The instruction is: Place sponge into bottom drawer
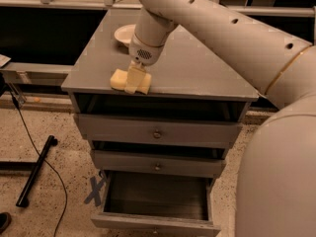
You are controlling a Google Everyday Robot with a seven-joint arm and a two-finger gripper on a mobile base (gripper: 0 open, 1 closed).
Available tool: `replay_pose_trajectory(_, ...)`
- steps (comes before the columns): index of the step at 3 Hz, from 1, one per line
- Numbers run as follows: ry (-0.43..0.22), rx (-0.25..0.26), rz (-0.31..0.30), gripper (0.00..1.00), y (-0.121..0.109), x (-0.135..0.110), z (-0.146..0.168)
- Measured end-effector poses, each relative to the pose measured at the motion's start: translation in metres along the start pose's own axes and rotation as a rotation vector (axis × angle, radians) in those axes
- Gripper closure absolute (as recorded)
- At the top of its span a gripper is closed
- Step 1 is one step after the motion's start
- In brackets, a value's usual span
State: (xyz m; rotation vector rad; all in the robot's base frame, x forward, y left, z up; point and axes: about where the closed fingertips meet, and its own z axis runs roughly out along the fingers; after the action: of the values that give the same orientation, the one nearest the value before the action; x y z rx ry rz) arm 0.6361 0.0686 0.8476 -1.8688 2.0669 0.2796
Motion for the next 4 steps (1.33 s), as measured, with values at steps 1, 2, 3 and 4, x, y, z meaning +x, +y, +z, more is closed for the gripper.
replay_pose_trajectory(1, -0.064, 0.028, -0.018, 0.98, 0.019, 0.003, -0.036)
replay_pose_trajectory(2, -0.117, 0.075, -0.047, 1.00, 0.051, 0.018, -0.080)
replay_pose_trajectory(3, -0.110, 0.094, -0.024, 1.00, 0.054, 0.036, -0.092)
replay_pose_trajectory(4, -0.110, 0.091, -0.029, 1.00, 0.054, 0.033, -0.091)
